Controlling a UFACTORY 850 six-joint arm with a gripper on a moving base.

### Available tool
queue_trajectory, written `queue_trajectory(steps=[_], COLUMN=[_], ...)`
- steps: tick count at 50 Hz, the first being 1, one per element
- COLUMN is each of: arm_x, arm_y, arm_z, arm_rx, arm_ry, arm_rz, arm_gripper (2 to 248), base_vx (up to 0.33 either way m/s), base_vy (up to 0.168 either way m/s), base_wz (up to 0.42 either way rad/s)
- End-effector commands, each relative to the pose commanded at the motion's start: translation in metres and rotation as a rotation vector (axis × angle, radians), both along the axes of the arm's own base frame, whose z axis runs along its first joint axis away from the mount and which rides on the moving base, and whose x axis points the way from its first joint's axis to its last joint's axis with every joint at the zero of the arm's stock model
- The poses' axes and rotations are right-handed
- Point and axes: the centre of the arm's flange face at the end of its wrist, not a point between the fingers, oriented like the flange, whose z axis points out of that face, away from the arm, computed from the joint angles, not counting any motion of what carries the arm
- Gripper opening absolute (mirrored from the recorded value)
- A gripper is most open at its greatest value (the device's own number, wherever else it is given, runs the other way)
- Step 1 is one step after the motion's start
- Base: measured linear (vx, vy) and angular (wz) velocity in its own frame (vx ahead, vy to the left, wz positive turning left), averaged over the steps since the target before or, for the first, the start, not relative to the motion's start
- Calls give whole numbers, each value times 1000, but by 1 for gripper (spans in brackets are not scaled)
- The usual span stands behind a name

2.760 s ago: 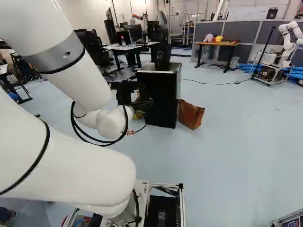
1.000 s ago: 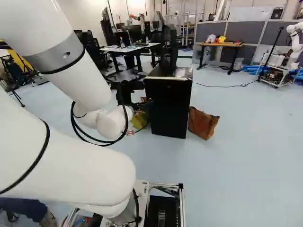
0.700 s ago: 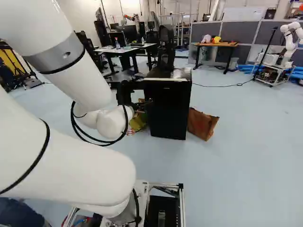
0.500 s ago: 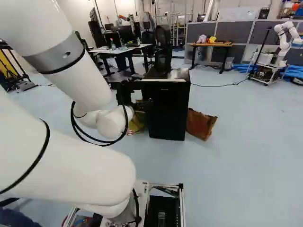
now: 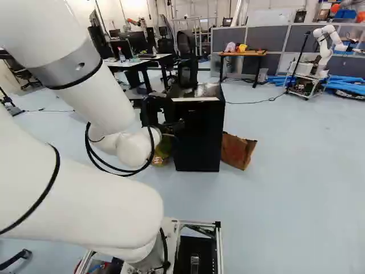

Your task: Grab a drink from the fridge

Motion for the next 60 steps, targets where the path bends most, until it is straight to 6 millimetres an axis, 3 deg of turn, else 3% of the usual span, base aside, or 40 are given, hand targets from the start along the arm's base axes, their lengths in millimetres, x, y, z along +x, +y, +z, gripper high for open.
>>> queue_trajectory(steps=[20, 60], arm_x=[0, 0], arm_y=[0, 0], arm_z=[0, 0], arm_rx=[0, 0], arm_ry=[0, 0], arm_rz=[0, 0], arm_gripper=[247, 247], base_vx=[121, 115], base_vy=[40, 56], base_wz=[-163, -16])
